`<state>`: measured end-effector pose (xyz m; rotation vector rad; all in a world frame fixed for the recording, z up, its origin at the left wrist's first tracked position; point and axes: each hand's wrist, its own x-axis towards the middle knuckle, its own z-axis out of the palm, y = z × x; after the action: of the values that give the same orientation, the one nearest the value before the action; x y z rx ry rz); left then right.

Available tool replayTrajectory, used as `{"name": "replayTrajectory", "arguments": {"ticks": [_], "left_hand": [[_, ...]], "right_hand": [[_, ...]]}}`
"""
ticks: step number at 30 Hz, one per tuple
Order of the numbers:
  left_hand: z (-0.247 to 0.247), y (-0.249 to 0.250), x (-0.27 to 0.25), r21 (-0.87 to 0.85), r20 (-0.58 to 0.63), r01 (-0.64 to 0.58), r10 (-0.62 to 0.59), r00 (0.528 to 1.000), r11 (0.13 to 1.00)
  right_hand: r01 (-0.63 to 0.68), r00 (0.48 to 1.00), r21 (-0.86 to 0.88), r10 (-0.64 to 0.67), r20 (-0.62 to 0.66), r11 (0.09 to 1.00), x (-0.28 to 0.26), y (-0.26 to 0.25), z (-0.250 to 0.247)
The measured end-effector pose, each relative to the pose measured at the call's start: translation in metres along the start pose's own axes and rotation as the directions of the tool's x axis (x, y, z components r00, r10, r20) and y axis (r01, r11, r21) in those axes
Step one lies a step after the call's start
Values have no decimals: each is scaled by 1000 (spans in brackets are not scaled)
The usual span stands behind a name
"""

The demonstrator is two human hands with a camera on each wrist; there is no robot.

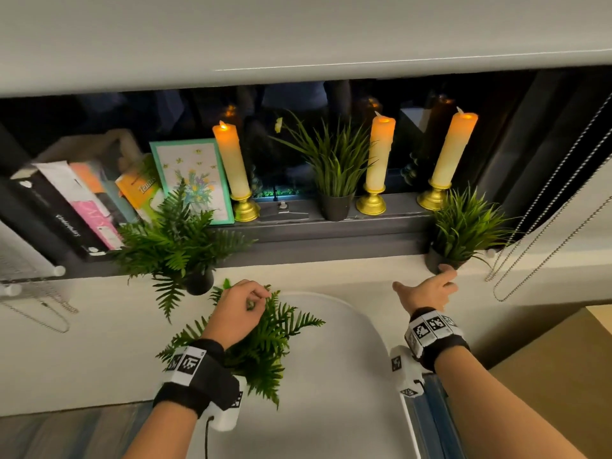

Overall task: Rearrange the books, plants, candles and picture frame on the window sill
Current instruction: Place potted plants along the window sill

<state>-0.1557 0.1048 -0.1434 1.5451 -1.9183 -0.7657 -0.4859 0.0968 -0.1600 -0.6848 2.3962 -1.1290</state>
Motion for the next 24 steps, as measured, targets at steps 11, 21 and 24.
{"name": "replayTrajectory", "arguments": {"ticks": [11, 21, 24], "left_hand": [[-32, -27, -45, 360, 167, 125, -196, 966, 925], [4, -40, -49, 501, 172, 57, -163, 972, 864], [7, -39, -49, 462, 144, 46, -126, 982, 886]], "right_hand": [[537, 587, 37, -405, 701, 843, -97, -14, 74], [692, 466, -11, -434, 771, 722, -120, 20, 82], [639, 562, -17, -452, 692, 769, -114, 31, 78]]}}
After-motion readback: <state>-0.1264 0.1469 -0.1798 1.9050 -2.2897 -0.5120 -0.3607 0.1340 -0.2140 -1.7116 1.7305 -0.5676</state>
